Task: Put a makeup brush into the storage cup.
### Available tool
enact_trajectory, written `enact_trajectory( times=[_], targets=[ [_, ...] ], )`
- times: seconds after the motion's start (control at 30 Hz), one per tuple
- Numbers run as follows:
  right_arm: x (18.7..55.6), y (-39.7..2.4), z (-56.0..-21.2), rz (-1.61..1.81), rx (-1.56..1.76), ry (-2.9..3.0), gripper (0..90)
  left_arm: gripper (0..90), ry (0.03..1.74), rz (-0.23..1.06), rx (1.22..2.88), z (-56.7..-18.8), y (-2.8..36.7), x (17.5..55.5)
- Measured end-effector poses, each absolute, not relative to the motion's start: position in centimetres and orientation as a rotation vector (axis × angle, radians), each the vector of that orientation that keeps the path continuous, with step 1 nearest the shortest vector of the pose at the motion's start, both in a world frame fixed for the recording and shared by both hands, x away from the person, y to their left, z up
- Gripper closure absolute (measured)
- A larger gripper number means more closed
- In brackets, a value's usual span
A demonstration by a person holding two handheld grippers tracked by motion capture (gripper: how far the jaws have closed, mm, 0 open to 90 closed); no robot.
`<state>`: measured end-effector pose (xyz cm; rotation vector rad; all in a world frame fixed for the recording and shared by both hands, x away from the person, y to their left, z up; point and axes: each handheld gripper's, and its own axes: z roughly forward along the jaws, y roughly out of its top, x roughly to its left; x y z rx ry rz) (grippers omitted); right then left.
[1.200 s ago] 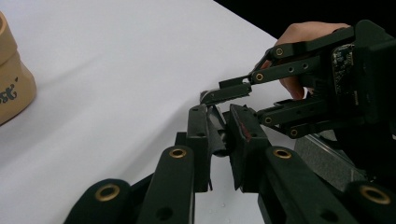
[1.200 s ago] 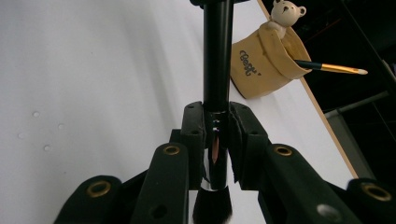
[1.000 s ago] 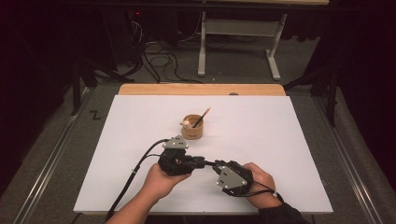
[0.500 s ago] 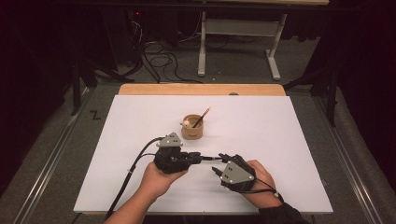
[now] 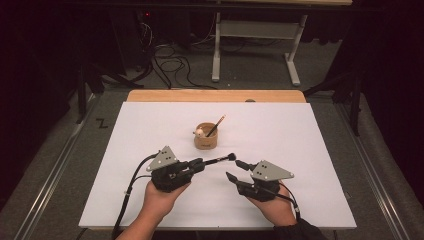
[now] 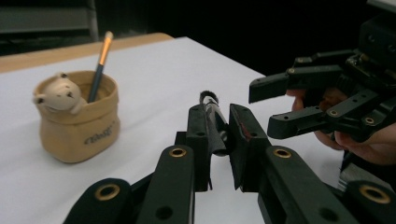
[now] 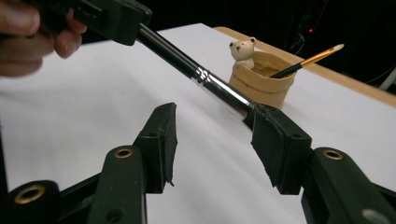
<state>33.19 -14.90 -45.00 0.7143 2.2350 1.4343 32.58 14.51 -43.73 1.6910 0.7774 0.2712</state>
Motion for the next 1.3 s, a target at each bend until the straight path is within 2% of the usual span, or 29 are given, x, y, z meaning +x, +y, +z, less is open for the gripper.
enact_trajectory(
  times=[0.27, 0.7, 1.13, 1.3],
  targets=[
    [33.6, -14.4, -45.4, 1.597, 0.887, 2.231, 50.9, 79.4, 0.779, 0.295, 1.616, -43.9, 15.6, 31.9],
    [33.8, -13.2, -46.5, 1.785, 1.104, 2.2, 50.7, 79.4, 0.772, 0.317, 1.622, -44.3, 15.6, 31.6],
    [34.3, -12.7, -47.2, 1.946, 1.314, 2.148, 48.7, 79.4, 0.705, 0.514, 1.622, -44.6, 14.3, 30.1],
    [34.5, -13.4, -47.4, 2.011, 1.387, 2.118, 48.7, 79.3, 0.698, 0.53, 1.616, -45.2, 13.8, 29.8]
  ],
)
